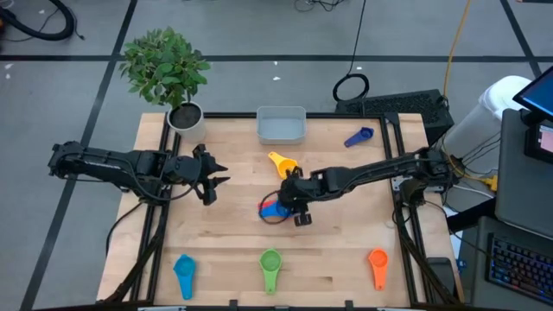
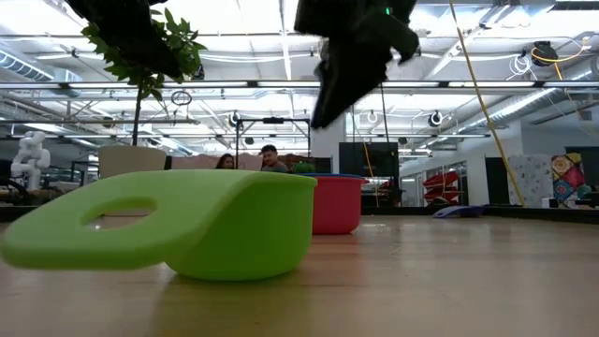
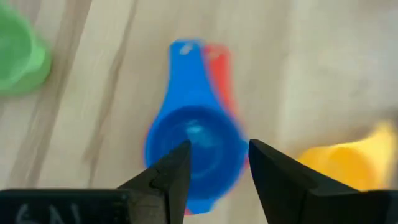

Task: Nest measuring cups in basket
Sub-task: Stack the yellow measuring cup on top of the blue measuring cup

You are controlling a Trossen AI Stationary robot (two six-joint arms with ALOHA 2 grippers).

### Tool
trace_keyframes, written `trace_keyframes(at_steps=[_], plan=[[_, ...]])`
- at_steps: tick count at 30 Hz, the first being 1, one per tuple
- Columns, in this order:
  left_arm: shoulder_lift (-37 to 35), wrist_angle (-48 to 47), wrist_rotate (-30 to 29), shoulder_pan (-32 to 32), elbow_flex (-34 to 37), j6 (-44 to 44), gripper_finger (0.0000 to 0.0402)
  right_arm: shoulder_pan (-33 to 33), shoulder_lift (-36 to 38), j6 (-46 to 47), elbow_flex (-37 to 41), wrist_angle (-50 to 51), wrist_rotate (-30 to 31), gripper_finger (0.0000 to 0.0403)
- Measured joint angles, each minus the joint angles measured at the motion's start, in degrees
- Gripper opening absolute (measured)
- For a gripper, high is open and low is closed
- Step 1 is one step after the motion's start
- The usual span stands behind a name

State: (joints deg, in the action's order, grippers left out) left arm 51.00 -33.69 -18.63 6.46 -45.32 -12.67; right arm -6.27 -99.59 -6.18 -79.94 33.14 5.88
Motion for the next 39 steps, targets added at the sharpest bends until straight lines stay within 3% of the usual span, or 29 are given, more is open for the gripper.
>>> trace_keyframes(at_steps=[7, 18, 26, 39], plan=[[0.40, 0.06, -1.13, 0.00, 0.00, 0.02, 0.0145, 5.06, 3.69, -2.31, -0.04, -0.33, 3.20, 0.0155], [2.86, -0.76, -1.42, 0.04, 0.02, -1.12, 0.0145, 11.86, 2.78, -3.89, 9.49, -5.64, -2.56, 0.0155], [4.05, 0.83, -1.45, 0.00, 0.00, 0.41, 0.0145, 12.90, 2.78, -4.49, 15.75, -15.49, -4.77, 0.0155], [5.67, 1.01, -1.45, -0.11, 0.00, 0.40, 0.0145, 15.83, 2.78, -7.09, 17.42, -19.21, -6.89, 0.0155]])
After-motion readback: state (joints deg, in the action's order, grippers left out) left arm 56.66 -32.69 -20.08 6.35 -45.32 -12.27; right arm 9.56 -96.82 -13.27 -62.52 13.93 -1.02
